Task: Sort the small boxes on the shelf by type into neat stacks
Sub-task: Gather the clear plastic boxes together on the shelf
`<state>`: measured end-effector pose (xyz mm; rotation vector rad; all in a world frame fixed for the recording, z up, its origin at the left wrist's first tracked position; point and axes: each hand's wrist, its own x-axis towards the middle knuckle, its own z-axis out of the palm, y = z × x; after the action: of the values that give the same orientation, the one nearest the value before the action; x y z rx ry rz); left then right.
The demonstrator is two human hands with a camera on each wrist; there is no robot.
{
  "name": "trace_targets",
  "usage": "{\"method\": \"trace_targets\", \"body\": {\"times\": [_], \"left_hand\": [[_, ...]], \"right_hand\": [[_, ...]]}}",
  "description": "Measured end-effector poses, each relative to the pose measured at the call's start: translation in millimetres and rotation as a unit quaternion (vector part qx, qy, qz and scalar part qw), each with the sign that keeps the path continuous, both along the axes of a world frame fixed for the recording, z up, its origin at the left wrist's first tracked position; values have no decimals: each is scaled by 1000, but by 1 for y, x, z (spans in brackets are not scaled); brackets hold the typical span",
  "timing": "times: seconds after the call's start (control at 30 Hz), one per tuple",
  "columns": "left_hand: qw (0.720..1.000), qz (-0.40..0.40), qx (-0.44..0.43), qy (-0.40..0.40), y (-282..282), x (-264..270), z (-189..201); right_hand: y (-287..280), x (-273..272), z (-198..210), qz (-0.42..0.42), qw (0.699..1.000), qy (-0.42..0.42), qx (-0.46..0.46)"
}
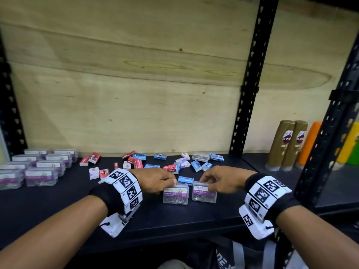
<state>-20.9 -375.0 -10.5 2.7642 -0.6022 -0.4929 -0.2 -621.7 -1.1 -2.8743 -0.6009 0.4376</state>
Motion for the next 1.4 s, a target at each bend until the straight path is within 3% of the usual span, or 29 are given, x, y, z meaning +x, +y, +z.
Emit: {"method": "trace_targets", "body": {"times": [0.7, 1.03, 1.4], "left_hand": [[998, -29, 8, -48, 13, 8, 12], [994, 97, 23, -45, 113, -12, 39], [959, 263, 101, -26, 254, -69, 46]], "right_hand": [[11, 5, 11, 28, 999, -16, 5], [107, 21, 15, 134, 990, -17, 46], [261, 24, 11, 282, 957, -5, 61]]}}
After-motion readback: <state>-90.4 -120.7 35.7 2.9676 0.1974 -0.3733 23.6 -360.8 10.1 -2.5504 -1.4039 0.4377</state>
